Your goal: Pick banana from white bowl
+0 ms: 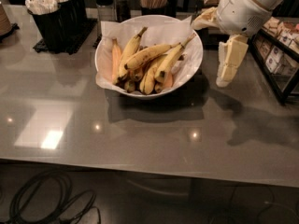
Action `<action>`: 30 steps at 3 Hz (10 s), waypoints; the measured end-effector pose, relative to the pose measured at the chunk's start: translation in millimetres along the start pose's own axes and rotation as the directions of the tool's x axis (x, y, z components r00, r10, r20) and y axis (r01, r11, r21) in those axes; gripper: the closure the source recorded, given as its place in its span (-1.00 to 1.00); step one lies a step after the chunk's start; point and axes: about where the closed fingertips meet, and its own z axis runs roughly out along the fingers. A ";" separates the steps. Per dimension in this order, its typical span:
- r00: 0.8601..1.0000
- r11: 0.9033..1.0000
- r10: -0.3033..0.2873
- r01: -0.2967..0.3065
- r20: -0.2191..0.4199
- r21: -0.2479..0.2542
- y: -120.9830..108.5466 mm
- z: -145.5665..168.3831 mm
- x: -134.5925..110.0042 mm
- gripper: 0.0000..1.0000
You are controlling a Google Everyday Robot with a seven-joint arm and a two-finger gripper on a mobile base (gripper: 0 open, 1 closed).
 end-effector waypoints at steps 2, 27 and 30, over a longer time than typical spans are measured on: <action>0.997 0.996 0.004 0.002 -0.073 0.089 -27.4 -19.1 -4.4 -1.00; 0.976 0.985 0.165 -0.171 0.143 0.032 -81.4 73.4 3.5 1.00; 0.974 0.985 0.166 -0.170 0.155 0.012 -84.9 77.9 -0.7 0.16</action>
Offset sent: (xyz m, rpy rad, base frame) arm 0.0133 -0.0006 0.0203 -0.0462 -0.0613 -0.0443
